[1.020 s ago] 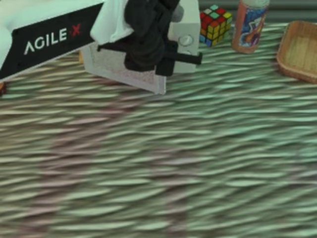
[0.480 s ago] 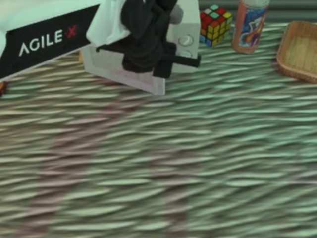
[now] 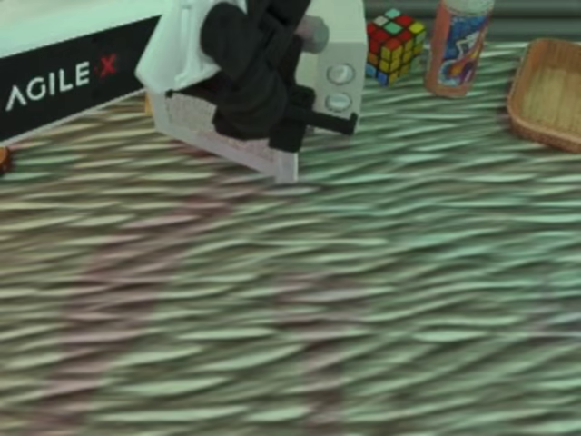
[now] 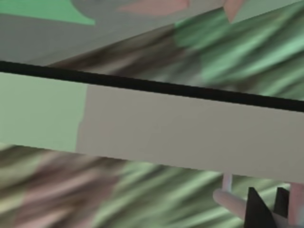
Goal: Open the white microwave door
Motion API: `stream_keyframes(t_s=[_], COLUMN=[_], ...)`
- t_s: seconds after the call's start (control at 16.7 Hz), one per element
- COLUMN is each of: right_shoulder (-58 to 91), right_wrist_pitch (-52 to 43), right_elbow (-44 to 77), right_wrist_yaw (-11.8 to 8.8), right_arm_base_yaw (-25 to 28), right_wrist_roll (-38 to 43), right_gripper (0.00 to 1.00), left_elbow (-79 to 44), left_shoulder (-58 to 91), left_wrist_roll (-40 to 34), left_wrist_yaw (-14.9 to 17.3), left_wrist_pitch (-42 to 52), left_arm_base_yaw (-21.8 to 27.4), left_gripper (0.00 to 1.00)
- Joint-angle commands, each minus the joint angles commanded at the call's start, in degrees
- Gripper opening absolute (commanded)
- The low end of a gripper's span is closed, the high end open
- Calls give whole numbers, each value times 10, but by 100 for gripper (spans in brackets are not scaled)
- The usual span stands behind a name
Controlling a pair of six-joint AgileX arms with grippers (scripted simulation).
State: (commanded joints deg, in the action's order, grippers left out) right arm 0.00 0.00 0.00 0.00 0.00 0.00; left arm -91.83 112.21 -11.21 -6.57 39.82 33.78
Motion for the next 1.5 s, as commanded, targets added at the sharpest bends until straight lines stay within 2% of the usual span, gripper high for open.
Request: stream_keyframes(t_s=[1.26, 1.5], right_shoulder=[0, 0], right_wrist_pitch=[0, 0], right_elbow=[0, 0], right_wrist_yaw=[0, 0], right_arm_base_yaw=[0, 0], right_wrist_roll=[0, 0], right_gripper=[100, 100], left_elbow=[0, 18], left_shoulder=[0, -11], left_wrist_roll=[0, 16], left_wrist_yaw=[0, 13], left_wrist_pitch=[0, -6], left_arm_base_yaw=[0, -1], left_gripper=[0, 0])
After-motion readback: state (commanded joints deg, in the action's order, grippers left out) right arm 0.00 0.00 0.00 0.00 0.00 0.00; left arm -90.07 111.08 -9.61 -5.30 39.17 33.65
